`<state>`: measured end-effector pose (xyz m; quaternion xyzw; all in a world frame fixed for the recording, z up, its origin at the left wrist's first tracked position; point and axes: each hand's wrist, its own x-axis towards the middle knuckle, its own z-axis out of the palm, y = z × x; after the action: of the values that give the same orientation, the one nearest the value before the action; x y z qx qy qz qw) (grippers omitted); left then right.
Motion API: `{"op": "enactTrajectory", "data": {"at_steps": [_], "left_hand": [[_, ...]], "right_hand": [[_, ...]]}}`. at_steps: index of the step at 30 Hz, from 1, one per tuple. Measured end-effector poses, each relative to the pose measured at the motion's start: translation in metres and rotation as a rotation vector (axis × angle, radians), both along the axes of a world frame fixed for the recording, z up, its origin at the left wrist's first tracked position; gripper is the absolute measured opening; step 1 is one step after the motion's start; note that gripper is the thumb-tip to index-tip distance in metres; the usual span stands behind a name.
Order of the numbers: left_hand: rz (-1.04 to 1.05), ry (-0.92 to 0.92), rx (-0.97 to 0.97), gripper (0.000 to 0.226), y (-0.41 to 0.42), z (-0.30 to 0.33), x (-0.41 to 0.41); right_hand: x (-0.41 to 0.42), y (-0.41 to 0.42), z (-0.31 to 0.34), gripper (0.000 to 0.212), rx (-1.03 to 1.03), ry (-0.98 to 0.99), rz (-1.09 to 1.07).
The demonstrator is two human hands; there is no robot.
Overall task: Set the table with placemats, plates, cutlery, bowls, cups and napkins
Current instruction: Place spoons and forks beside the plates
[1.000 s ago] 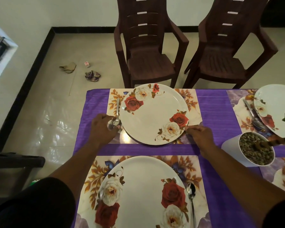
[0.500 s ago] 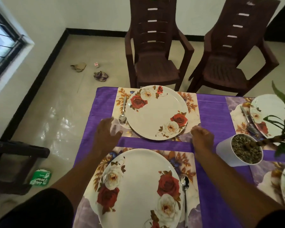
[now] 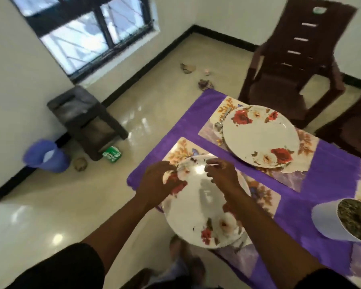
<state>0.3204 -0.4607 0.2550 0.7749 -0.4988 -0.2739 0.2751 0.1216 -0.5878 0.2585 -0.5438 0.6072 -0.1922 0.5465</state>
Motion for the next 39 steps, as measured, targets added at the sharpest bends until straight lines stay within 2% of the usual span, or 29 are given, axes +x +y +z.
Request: {"op": "enactTrajectory", "data": {"at_steps": [4, 10, 16, 22, 24, 29, 35, 39], "left_hand": [[0.177, -0.043, 0.071, 0.026, 0.074, 0.024, 0.005], [0.435, 0.082, 0.038, 0.025, 0.177, 0.039, -0.005], [0.867, 0.190, 0.001, 0.021, 0.317, 0.018, -0.032], [1.314, 0.284, -0.062, 0.029, 0.446, -0.025, -0.088], [1.458, 0.354, -0.059, 0.030, 0.476, -0.038, -0.108], [1.709, 0.405, 0.115, 0.026, 0.522, -0.068, -0.172], [1.857, 0.432, 0.254, 0.035, 0.543, -0.085, -0.234], [1.870, 0.496, 0.301, 0.035, 0.531, -0.100, -0.275]], "right_hand": [[0.038, 0.037, 0.023, 0.031, -0.143, 0.127, 0.501], [0.084, 0.100, 0.045, 0.038, -0.401, 0.256, 0.985], [0.149, 0.201, 0.054, 0.036, -0.580, 0.160, 1.425], [0.183, 0.318, 0.033, 0.034, -0.662, 0.086, 1.864], [0.185, 0.353, 0.025, 0.034, -0.674, 0.059, 1.997], [0.170, 0.425, 0.009, 0.033, -0.643, -0.008, 2.233], [0.133, 0.489, -0.023, 0.029, -0.606, -0.066, 2.441], [0.093, 0.504, -0.066, 0.035, -0.653, 0.015, 2.601]]}}
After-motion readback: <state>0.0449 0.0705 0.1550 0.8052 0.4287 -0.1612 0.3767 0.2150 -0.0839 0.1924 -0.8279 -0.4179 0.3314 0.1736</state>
